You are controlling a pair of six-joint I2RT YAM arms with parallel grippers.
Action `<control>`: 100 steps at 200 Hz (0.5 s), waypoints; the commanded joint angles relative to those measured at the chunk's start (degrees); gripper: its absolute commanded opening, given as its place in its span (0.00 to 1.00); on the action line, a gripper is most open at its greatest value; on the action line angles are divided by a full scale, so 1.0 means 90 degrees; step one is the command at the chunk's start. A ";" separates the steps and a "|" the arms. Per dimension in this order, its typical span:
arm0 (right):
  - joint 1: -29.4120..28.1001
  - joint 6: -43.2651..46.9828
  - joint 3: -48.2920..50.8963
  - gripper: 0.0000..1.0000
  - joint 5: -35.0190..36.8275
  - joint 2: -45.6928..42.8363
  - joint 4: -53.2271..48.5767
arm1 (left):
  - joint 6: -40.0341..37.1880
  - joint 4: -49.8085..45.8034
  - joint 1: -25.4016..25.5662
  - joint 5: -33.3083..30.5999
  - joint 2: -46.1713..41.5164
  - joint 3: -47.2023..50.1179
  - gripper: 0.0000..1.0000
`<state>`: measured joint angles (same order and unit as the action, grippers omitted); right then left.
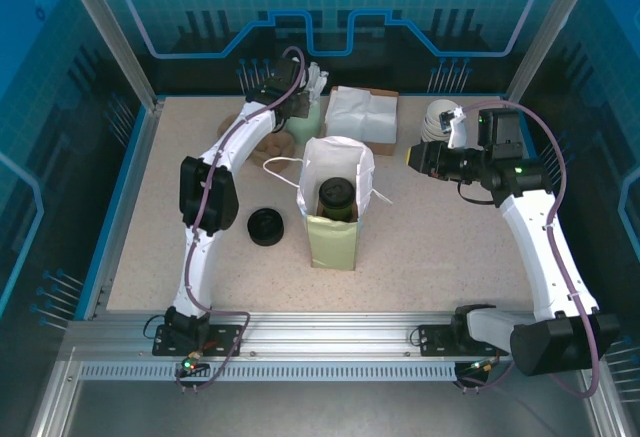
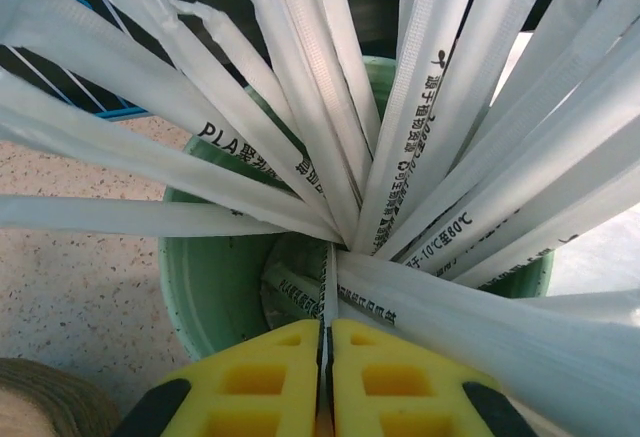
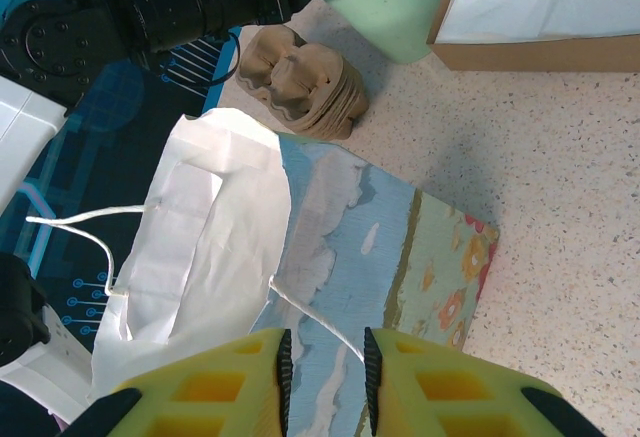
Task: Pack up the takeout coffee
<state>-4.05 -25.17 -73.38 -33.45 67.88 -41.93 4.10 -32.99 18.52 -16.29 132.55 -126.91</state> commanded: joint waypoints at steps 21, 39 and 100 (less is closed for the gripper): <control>0.0099 0.0101 0.0029 0.28 -0.0062 -0.0071 0.0018 | -0.0081 0.0104 -0.0017 -0.0105 -0.0936 0.0116 0.09; 0.0095 0.0106 0.0029 0.28 -0.0061 -0.0071 0.0030 | -0.0077 0.0030 -0.0017 -0.0140 -0.1248 0.0117 0.08; 0.0098 0.0092 0.0078 0.28 -0.0070 -0.0074 0.0078 | -0.0125 -0.0118 -0.0007 -0.0113 -0.2250 0.0263 0.06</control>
<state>-4.05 -25.17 -73.34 -33.45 67.88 -41.91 4.05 -33.15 18.52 -16.75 116.95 -125.80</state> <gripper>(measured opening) 0.284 0.083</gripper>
